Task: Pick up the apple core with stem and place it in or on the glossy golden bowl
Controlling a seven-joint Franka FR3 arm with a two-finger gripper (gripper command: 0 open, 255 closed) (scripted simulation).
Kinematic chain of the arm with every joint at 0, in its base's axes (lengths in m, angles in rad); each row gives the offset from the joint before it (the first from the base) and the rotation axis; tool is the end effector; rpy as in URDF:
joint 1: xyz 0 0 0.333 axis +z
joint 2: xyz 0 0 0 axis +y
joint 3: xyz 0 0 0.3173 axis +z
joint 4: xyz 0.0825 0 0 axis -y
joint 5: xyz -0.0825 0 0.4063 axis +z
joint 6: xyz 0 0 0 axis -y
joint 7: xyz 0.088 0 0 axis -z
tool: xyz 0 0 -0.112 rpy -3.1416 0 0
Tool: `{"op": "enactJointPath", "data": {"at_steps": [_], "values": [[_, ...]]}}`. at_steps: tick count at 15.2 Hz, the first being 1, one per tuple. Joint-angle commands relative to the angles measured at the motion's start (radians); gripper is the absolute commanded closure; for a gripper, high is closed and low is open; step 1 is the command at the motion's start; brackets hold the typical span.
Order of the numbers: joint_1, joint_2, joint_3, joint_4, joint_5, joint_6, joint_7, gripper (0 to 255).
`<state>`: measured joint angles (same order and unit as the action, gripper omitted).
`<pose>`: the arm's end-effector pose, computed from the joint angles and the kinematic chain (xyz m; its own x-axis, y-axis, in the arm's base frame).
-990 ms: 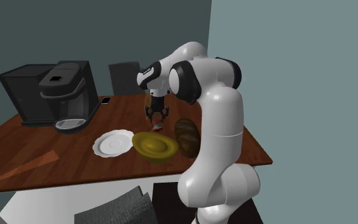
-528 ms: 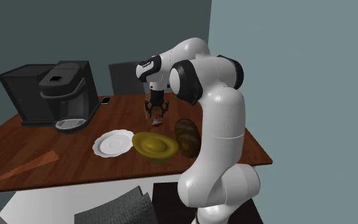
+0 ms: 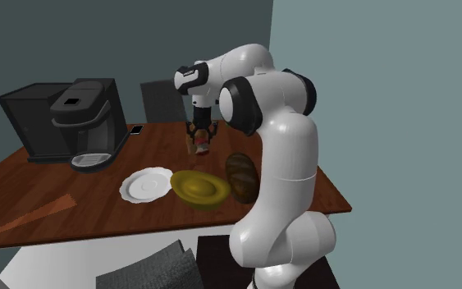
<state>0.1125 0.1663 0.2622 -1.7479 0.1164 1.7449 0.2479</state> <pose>0.5679 0.2274 0.4523 0.9747 0.1058 -0.1971 0.0859 -0.9905 -0.1070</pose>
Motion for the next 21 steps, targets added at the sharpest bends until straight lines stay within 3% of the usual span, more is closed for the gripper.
{"op": "enactJointPath", "data": {"at_steps": [1,5,17,21], "values": [[0.0,-0.006,0.0,0.02,0.001,-0.026,0.003,255],[-0.001,-0.011,0.0,0.057,0.002,-0.068,0.007,255],[0.042,-0.47,0.032,-0.405,0.139,-0.044,0.03,255],[0.044,-0.462,0.036,-0.452,0.141,0.01,0.023,255]]}}
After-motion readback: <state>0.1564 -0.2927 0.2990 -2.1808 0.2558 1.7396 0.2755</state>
